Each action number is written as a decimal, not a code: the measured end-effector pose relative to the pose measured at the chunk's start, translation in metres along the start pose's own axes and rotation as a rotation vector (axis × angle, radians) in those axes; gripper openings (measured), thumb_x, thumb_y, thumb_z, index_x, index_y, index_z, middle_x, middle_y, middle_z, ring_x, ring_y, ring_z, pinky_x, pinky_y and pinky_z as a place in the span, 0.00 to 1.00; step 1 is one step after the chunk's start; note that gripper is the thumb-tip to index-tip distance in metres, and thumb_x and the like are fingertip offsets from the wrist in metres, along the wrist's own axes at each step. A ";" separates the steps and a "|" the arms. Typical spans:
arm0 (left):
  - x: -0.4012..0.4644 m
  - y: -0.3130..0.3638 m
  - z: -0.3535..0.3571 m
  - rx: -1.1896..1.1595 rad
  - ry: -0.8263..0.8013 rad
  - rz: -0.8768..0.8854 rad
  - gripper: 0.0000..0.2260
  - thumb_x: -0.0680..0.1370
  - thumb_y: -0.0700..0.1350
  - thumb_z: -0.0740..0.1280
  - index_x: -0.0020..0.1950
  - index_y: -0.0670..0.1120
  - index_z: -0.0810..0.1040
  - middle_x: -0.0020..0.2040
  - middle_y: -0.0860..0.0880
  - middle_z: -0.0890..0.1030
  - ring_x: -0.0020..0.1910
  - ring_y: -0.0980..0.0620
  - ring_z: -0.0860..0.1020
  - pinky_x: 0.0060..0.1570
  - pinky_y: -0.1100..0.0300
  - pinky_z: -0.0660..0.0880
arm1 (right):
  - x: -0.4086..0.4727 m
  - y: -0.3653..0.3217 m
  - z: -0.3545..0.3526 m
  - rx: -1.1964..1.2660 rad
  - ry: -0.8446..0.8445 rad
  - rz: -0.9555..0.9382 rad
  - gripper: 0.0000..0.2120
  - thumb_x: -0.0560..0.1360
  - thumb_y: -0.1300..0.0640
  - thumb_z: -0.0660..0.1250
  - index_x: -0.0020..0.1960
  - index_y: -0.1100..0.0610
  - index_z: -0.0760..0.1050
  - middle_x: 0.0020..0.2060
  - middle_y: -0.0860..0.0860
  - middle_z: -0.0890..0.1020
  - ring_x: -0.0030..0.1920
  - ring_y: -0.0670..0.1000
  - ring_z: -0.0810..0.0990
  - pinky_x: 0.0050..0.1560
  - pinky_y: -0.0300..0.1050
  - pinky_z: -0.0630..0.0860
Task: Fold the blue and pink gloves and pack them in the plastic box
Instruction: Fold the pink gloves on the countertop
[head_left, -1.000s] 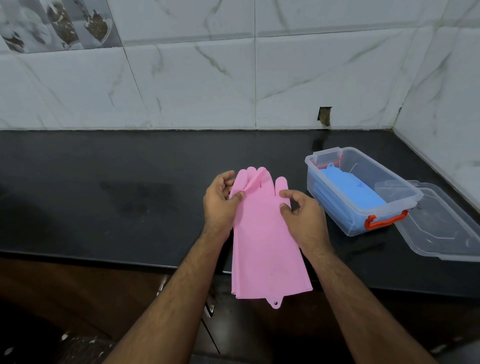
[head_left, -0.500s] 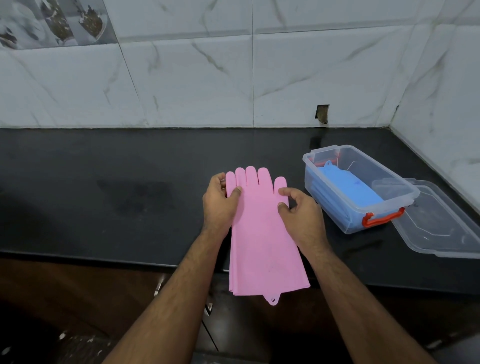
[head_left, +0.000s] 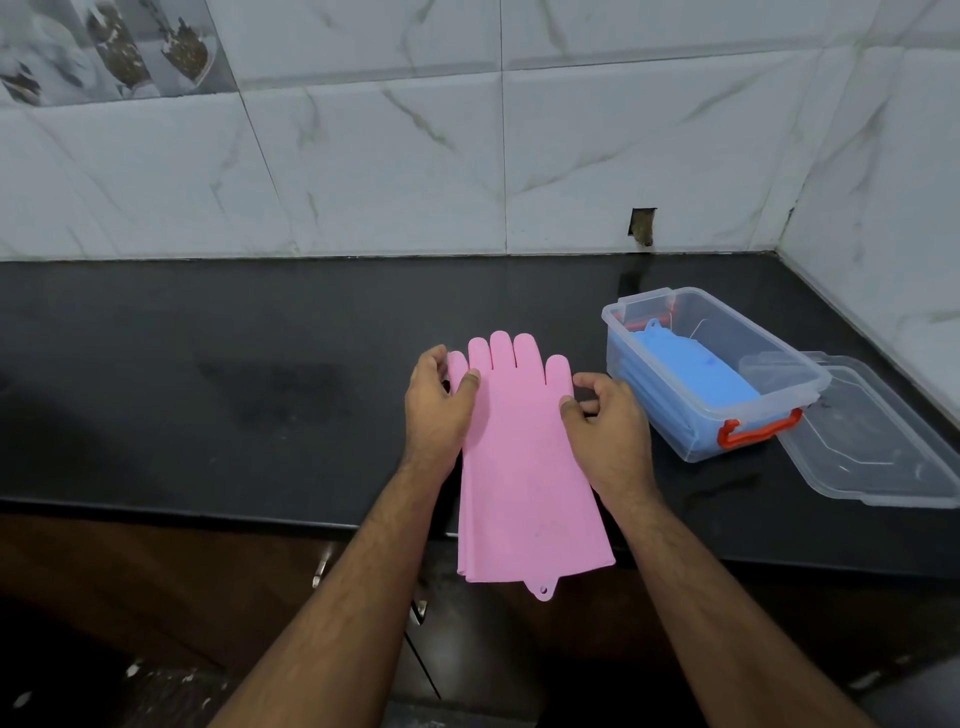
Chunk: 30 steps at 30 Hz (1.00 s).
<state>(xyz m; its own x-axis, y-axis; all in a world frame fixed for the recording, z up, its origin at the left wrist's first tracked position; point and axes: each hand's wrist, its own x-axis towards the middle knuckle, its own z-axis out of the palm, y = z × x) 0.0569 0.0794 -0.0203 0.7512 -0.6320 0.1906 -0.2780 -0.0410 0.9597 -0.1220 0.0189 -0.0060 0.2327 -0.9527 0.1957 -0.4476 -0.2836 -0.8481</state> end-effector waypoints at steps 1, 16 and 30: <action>-0.002 0.000 -0.001 -0.001 -0.006 -0.004 0.20 0.79 0.45 0.71 0.70 0.50 0.73 0.60 0.60 0.78 0.61 0.60 0.78 0.66 0.56 0.76 | -0.001 0.001 -0.001 -0.009 -0.005 0.006 0.15 0.80 0.55 0.69 0.66 0.55 0.77 0.62 0.51 0.79 0.52 0.46 0.80 0.54 0.40 0.76; -0.091 0.007 -0.041 -0.004 -0.015 -0.050 0.26 0.79 0.47 0.71 0.76 0.48 0.68 0.52 0.55 0.83 0.52 0.60 0.83 0.59 0.61 0.79 | -0.056 0.018 -0.038 -0.178 -0.146 -0.028 0.09 0.79 0.46 0.69 0.47 0.51 0.80 0.45 0.45 0.79 0.44 0.43 0.79 0.41 0.33 0.70; -0.127 0.011 -0.044 0.150 -0.026 0.016 0.20 0.78 0.42 0.73 0.69 0.48 0.74 0.50 0.52 0.81 0.48 0.56 0.80 0.53 0.62 0.80 | -0.076 0.016 -0.048 -0.204 -0.188 -0.069 0.08 0.77 0.48 0.73 0.45 0.51 0.81 0.47 0.47 0.78 0.41 0.45 0.78 0.43 0.36 0.74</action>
<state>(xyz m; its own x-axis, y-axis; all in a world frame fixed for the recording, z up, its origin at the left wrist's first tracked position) -0.0157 0.1931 -0.0247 0.7308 -0.6532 0.1981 -0.3775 -0.1449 0.9146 -0.1882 0.0816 -0.0108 0.4160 -0.8988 0.1383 -0.5850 -0.3810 -0.7160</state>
